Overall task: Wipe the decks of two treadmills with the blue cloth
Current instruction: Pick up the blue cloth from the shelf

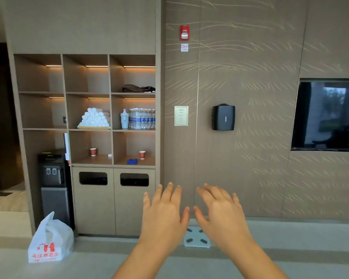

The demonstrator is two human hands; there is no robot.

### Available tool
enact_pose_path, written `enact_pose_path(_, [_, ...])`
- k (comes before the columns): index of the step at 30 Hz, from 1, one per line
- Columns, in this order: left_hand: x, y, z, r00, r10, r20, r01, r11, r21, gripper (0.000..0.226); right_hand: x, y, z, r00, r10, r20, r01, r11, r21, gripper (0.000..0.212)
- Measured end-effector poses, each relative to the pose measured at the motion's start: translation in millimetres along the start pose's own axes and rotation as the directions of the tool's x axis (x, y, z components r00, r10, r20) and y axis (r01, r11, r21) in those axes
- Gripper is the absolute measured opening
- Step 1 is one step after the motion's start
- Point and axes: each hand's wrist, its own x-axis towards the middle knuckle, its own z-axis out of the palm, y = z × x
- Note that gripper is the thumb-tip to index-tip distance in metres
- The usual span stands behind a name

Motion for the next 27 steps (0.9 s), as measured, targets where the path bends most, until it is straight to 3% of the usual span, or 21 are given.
enact_pose_path(14, [40, -125, 14, 0.997, -0.061, -0.043, 0.066, 0.991, 0.113, 0.058, 34, -86, 82, 0.998, -0.016, -0.059, 0.02, 0.998, 0.063, 0.051])
enact_pose_path(21, [97, -138, 53, 0.994, -0.073, -0.077, 0.081, 0.992, 0.101, 0.058, 63, -80, 148, 0.995, -0.052, -0.081, 0.062, 0.99, 0.129, 0.039])
enact_pose_path(27, [186, -128, 95, 0.992, -0.077, -0.102, 0.09, 0.988, 0.129, 0.057, 114, -43, 223, 0.996, -0.064, -0.063, 0.074, 0.982, 0.171, 0.041])
